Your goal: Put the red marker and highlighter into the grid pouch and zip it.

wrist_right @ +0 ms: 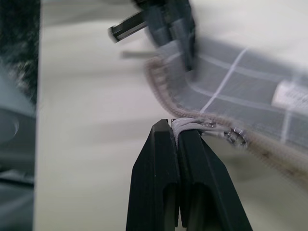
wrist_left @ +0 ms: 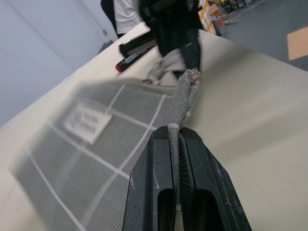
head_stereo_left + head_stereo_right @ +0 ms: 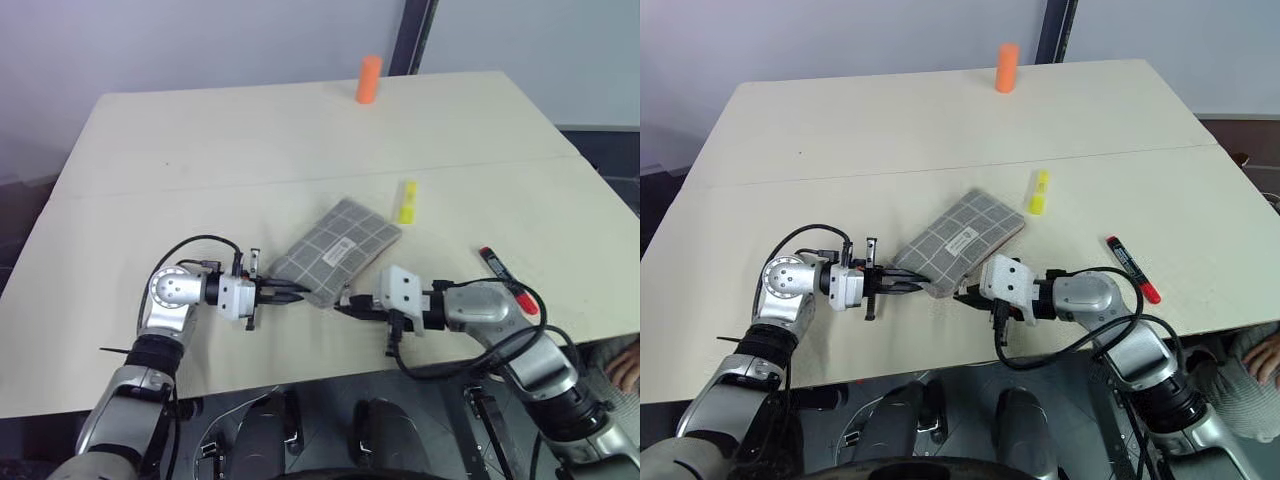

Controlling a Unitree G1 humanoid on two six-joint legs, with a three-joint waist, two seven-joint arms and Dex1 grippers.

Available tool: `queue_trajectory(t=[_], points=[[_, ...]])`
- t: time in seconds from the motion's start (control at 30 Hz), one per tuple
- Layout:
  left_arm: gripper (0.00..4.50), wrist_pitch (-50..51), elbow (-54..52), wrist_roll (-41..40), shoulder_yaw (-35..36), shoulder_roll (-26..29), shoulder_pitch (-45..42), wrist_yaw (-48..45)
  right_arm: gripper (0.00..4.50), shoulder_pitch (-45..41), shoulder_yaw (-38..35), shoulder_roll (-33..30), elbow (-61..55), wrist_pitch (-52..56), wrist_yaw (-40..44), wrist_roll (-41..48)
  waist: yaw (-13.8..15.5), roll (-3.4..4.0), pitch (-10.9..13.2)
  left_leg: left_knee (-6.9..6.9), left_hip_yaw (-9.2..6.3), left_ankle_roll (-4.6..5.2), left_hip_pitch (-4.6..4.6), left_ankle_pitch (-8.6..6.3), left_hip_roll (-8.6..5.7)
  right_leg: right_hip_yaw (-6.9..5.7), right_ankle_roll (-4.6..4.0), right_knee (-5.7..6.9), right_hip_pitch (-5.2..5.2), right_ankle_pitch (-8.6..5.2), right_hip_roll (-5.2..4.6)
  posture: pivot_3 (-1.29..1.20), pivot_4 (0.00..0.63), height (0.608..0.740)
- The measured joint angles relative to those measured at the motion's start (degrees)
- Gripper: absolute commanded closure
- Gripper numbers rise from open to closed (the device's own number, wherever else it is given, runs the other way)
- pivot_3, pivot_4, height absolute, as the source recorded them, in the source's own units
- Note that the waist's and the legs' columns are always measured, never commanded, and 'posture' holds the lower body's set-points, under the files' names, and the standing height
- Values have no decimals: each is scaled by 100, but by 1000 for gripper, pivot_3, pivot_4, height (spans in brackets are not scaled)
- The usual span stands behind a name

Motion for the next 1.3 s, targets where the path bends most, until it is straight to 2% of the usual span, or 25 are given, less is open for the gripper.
queue_trajectory(t=[0.2, 0.4, 0.67, 0.77, 0.8, 1.0, 1.13, 1.23, 1.3], points=[[4500, -81, 5, 21, -21, -51, -54, 120, 4477, -309, 355, 173, 221, -194, -1, -432, -1, 0, 0, 0, 0, 2, -1, 1, 0, 0, 1, 0, -1, 0, 1, 0, 150, 740], [4500, -82, -30, -38, -22, -51, -52, 153, 4477, -366, 480, 74, 528, -662, 8, -871, 4, 0, 0, 3, 0, 2, -1, 1, -1, -1, 1, 1, 0, 1, 3, 0, 150, 740], [4500, -115, -82, -96, -23, -95, -50, 265, 4477, -270, 338, 116, 386, -387, 180, -406, 7, 0, 0, 5, 0, 8, 0, 5, 0, -1, 2, 2, 3, 1, 2, 0, 150, 740], [4500, -41, -168, -108, -26, -118, -44, 315, 3609, -269, 237, 148, 379, -177, 182, -213, 6, 0, 0, 7, 0, 9, 0, 4, 0, -1, 1, 2, 4, 1, 1, 0, 150, 740], [4500, -43, -177, -108, -25, -126, -45, 361, 3197, -250, 200, 148, 361, -134, 185, -143, 6, 0, 0, 6, 0, 8, 0, 4, 0, -1, 1, 2, 4, 1, 1, 0, 150, 740], [4500, -269, -168, -86, -24, -100, -46, 480, 40, 238, -118, -79, 88, -113, 28, -123, 29, -1, 0, 6, -1, 2, -1, -1, -1, -2, 1, 0, 4, 1, 0, 0, 150, 740], [4500, -443, -117, -36, 12, 63, 5, 600, 40, 1114, -735, -444, -89, 101, -134, 31, 22, -1, 0, 6, -1, 4, -1, -3, -1, -2, 1, -2, 6, 1, 0, 0, 150, 740], [4500, -559, -9, 39, 30, 117, 26, 764, 40, 1686, -1344, -471, -449, 199, -316, 285, 13, -2, 0, 6, -2, 3, 4, -3, 2, -2, 1, -1, 12, 1, 3, 0, 150, 740], [4500, -664, 69, 52, 36, 125, 33, 866, 40, 1935, -1823, -249, -612, 199, -595, 517, 11, -3, 0, 5, -4, 3, 9, -4, 4, -2, 1, -2, 19, 1, 4, 0, 150, 740]])
